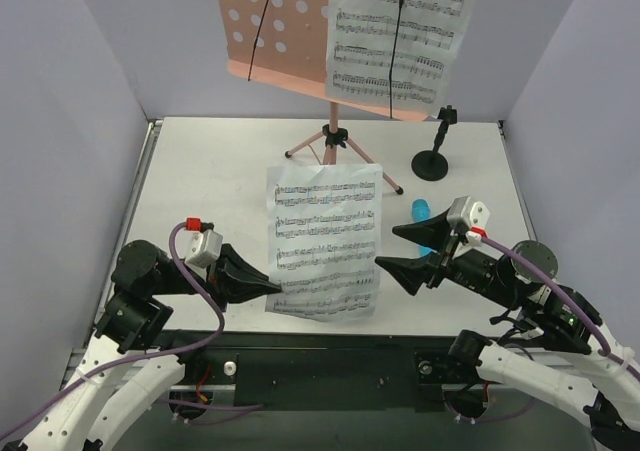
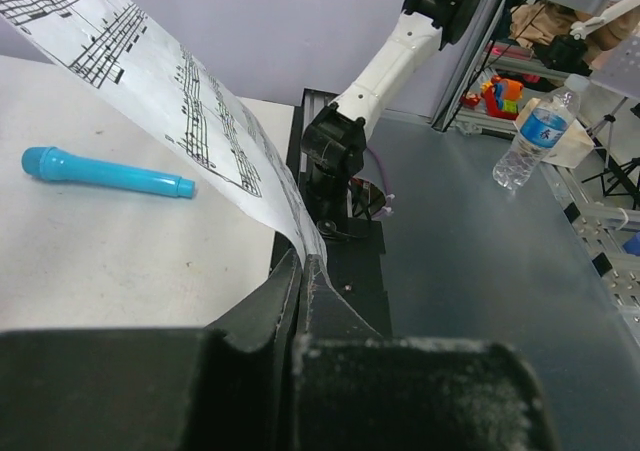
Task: Set up the instrument practice props
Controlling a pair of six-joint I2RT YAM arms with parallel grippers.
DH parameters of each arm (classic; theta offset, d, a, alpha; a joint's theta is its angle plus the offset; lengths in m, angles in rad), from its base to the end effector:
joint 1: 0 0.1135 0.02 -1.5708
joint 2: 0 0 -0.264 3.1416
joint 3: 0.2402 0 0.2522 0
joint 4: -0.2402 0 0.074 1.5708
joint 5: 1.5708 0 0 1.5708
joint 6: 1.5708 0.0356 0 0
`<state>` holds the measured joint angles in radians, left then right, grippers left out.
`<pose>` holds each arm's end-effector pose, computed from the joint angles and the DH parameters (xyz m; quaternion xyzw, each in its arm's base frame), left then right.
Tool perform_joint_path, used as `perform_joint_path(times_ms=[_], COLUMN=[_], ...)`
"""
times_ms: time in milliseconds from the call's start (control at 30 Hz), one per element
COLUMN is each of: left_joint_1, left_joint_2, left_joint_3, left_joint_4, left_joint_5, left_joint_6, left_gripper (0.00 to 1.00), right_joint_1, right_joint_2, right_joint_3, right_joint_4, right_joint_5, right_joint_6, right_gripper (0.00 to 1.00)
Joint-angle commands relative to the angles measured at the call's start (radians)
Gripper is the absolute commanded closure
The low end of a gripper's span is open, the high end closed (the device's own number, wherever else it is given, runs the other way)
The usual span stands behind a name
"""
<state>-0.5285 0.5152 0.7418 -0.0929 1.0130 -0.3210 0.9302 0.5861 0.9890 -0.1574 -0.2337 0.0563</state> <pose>0.0776 -0.0803 0.3694 0.4228 0.5347 -0.5622 0.4682 0.0575 0.0909 0.4372 -0.3418 0.5147 0.4339 0.6557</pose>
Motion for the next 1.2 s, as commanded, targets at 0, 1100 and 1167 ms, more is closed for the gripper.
perform_joint_path(times_ms=[0, 1100, 1167], left_joint_1=[-0.002, -0.019, -0.022], left_joint_2=[0.002, 0.155, 0.172], left_joint_3=[0.028, 0.318, 0.323], left_joint_4=[0.064, -0.530, -0.496], left_joint_5=[0.052, 0.131, 0.145], left_joint_6=[-0.007, 0.435, 0.427], left_gripper=[1.00, 1.00, 1.00], right_joint_1=[-0.004, -0.682, -0.662], right_joint_2=[-0.029, 0.512, 0.576], right_joint_3=[-0.015, -0.581, -0.576], right_joint_4=[0.004, 1.675, 1.696], right_joint_5=[0.063, -0.589, -0.589], right_joint_6=[0.007, 1.494, 1.524], right_gripper=[0.39, 0.11, 0.10])
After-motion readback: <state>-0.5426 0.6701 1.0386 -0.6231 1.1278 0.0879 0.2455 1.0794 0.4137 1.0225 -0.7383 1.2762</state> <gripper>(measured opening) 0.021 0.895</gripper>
